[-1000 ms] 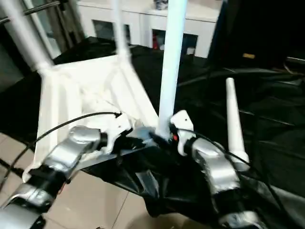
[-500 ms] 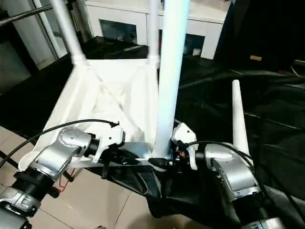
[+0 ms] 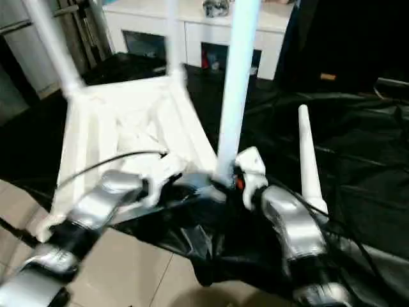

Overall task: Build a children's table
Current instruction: Rotate leg to tighten

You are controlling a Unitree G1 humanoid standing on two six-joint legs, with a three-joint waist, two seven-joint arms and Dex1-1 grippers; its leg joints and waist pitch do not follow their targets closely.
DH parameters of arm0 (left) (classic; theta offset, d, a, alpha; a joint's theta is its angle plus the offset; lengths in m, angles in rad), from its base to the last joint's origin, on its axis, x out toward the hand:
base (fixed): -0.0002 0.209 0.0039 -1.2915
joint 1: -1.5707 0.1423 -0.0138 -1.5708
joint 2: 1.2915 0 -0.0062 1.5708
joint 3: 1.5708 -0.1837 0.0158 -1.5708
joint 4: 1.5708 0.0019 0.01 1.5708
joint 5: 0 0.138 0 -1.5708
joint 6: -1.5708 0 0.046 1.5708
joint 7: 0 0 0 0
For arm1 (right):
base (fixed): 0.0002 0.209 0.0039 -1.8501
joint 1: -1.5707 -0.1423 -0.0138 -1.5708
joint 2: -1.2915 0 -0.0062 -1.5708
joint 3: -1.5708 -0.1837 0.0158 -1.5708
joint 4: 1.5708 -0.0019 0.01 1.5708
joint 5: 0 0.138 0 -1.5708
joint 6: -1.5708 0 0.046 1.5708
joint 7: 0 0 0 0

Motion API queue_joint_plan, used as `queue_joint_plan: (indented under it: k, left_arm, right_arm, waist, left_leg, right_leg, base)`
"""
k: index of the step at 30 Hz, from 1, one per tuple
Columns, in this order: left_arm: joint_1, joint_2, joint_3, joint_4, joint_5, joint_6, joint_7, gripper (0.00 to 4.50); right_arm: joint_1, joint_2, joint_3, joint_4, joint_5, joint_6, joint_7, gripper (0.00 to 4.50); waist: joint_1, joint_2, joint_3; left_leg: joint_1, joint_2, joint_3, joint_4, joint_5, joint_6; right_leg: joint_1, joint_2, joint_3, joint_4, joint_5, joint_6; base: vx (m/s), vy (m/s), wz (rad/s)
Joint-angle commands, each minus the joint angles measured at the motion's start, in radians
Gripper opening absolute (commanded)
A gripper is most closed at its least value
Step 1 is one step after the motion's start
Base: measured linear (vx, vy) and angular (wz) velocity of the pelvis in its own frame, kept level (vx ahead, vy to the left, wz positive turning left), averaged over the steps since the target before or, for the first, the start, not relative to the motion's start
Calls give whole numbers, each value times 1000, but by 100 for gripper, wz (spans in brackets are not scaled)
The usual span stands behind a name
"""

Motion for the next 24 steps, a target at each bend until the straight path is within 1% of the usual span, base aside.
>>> queue_joint_plan:
  k: [1,2,3,4,5,6,8,10,11,12,13,15,16,17,18,19,20,21,22,23,24]
  left_arm:
    - [-67,-85,34,19,-17,15,139,0]
    - [-75,-105,43,32,-11,26,171,0]
    - [-81,-121,53,43,-9,34,198,0]
    - [-85,-130,55,50,-8,36,206,0]
    - [-87,-133,53,55,-6,34,205,0]
    - [-87,-132,51,56,-6,30,200,0]
    - [-86,-125,42,58,-4,13,181,0]
    - [-85,-123,37,60,-4,5,175,0]
    - [-85,-122,34,62,-4,0,170,0]
    - [-82,-122,23,65,-7,-32,144,0]
    - [-82,-122,23,65,-7,-32,144,0]
    - [-84,-128,20,76,-8,-64,130,0]
    - [-85,-129,20,79,-8,-68,130,0]
    - [-93,-138,17,101,-2,-105,135,0]
    - [-102,-147,27,126,4,-128,171,0]
    - [-104,-149,29,129,5,-131,178,0]
    - [-107,-156,46,138,-10,-133,182,0]
    - [-107,-157,55,133,-23,-127,173,0]
    - [-105,-155,63,119,-36,-119,161,57]
    - [-103,-153,65,112,-39,-117,156,56]
    - [-103,-152,67,109,-40,-118,157,62]
  right_arm:
    - [5,96,56,80,-20,40,-104,274]
    - [-5,121,41,104,-36,43,-161,274]
    - [-13,138,34,121,-51,45,-203,274]
    - [-16,148,30,130,-57,40,-219,274]
    - [-19,156,26,135,-53,34,-227,330]
    - [-19,160,22,134,-48,34,-228,344]
    - [-20,164,13,135,-44,34,-234,350]
    - [-22,165,11,138,-47,28,-242,372]
    - [-24,164,10,141,-55,15,-253,372]
    - [-27,156,1,131,-65,-7,-272,372]
    - [-27,156,1,131,-65,-7,-272,372]
    - [-26,151,-14,109,-65,-16,-282,372]
    - [-24,149,-16,103,-64,-16,-282,372]
    - [-4,131,-34,41,-53,-15,-275,372]
    - [38,99,-53,-49,-34,-1,-251,372]
    - [45,94,-55,-63,-31,1,-247,372]
    - [76,70,-67,-123,-17,11,-228,372]
    - [95,55,-79,-163,-1,23,-212,372]
    - [120,35,-98,-215,24,40,-192,379]
    - [130,27,-108,-237,36,47,-184,379]
    - [134,22,-113,-248,42,50,-179,379]
  waist:
    - [5,-13,-50]
    - [4,-9,-52]
    - [3,-10,-51]
    - [2,-9,-49]
    - [3,-7,-51]
    - [4,-7,-51]
    - [4,-5,-52]
    - [3,-5,-53]
    - [3,-5,-53]
    - [2,-7,-51]
    - [3,-6,-50]
    - [2,-6,-49]
    - [2,-7,-49]
    - [4,-11,-49]
    - [8,-21,-49]
    - [16,-17,-51]
    - [24,-19,-56]
    - [26,-21,-56]
    - [25,-35,-56]
    - [28,-30,-57]
    - [28,-25,-60]
  left_leg:
    - [-5,10,-2,-69,-159,28]
    - [-5,7,-4,-69,-153,26]
    - [-6,7,-1,-69,-154,29]
    - [-5,7,-2,-70,-156,26]
    - [-6,7,-4,-71,-161,28]
    - [-7,8,-4,-71,-160,31]
    - [-9,9,-5,-72,-159,38]
    - [-9,10,-5,-72,-159,41]
    - [-10,10,-5,-72,-158,41]
    - [-9,9,-4,-74,-168,42]
    - [-8,9,-5,-74,-175,42]
    - [-7,10,-4,-75,-192,38]
    - [-8,9,-5,-76,-190,39]
    - [-8,8,-4,-76,-184,42]
    - [-4,9,0,-72,-177,49]
    - [0,10,0,-71,-167,52]
    - [3,14,2,-69,-135,60]
    - [-5,15,0,-70,-109,68]
    - [-14,14,0,-69,-89,79]
    - [-15,14,-2,-70,-81,82]
    - [-15,17,-1,-66,-70,91]
  right_leg:
    - [48,-65,38,-94,-299,-178]
    - [51,-64,35,-93,-295,-179]
    - [49,-63,36,-96,-298,-177]
    - [47,-64,36,-96,-306,-175]
    - [50,-65,35,-98,-317,-168]
    - [50,-65,36,-97,-308,-168]
    - [51,-65,36,-94,-278,-170]
    - [52,-65,36,-93,-265,-174]
    - [52,-66,36,-93,-261,-176]
    - [51,-65,35,-95,-274,-175]
    - [49,-66,36,-98,-290,-171]
    - [48,-67,37,-101,-327,-161]
    - [48,-66,37,-101,-329,-158]
    - [49,-65,38,-102,-329,-151]
    - [47,-63,41,-105,-321,-142]
    - [46,-64,43,-104,-308,-141]
    - [46,-62,46,-94,-228,-156]
    - [52,-63,45,-85,-168,-171]
    - [59,-64,42,-79,-132,-178]
    - [60,-66,41,-76,-125,-180]
    - [56,-68,42,-75,-103,-192]
  base:
    - [0,0,0]
    - [0,0,0]
    - [0,0,0]
    - [0,0,0]
    - [0,0,0]
    - [0,0,0]
    - [0,0,0]
    - [0,0,0]
    - [0,0,0]
    - [0,0,0]
    - [0,0,0]
    - [0,0,0]
    - [0,0,0]
    - [0,0,0]
    - [0,0,0]
    - [0,0,0]
    - [0,0,0]
    - [0,0,0]
    - [0,0,0]
    - [0,0,0]
    - [0,0,0]
